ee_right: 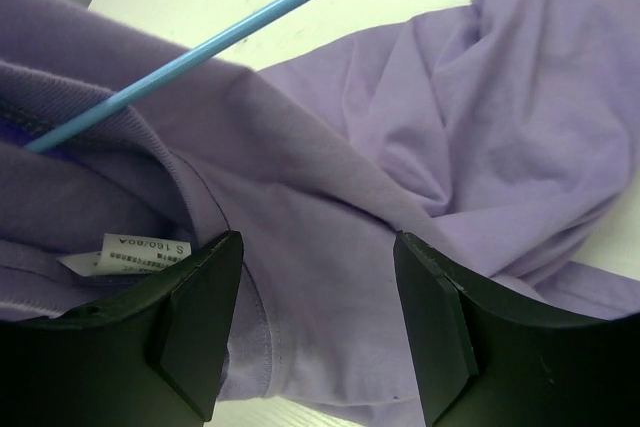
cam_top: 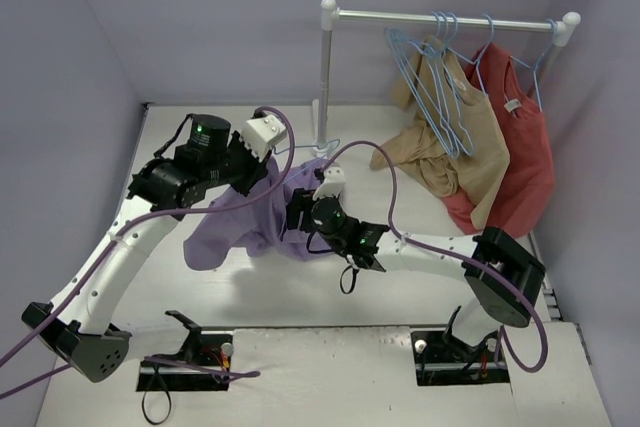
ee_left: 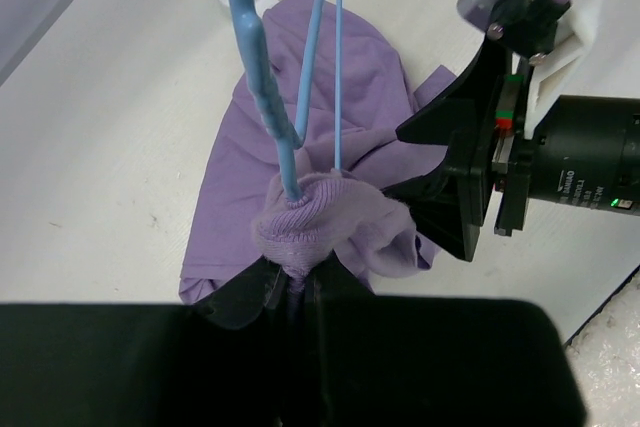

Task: Place the t-shirt on the hanger

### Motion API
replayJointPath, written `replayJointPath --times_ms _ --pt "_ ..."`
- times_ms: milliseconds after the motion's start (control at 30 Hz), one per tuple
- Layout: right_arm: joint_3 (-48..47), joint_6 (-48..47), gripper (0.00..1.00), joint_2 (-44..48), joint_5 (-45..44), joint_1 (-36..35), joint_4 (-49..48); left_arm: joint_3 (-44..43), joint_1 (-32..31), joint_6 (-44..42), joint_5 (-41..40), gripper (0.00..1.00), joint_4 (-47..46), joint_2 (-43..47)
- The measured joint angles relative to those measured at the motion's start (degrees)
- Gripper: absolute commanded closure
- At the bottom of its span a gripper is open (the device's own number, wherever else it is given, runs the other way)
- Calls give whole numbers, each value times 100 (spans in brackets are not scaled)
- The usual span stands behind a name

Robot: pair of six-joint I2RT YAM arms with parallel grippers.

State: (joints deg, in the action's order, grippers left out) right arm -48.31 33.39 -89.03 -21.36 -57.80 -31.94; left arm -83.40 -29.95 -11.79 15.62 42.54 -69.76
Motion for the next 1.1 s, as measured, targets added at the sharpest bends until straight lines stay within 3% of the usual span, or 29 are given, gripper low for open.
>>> replayJointPath --times_ms 1100 --pt "-15 -103 41 180 109 -116 -135 0 -107 5 -74 100 0 -105"
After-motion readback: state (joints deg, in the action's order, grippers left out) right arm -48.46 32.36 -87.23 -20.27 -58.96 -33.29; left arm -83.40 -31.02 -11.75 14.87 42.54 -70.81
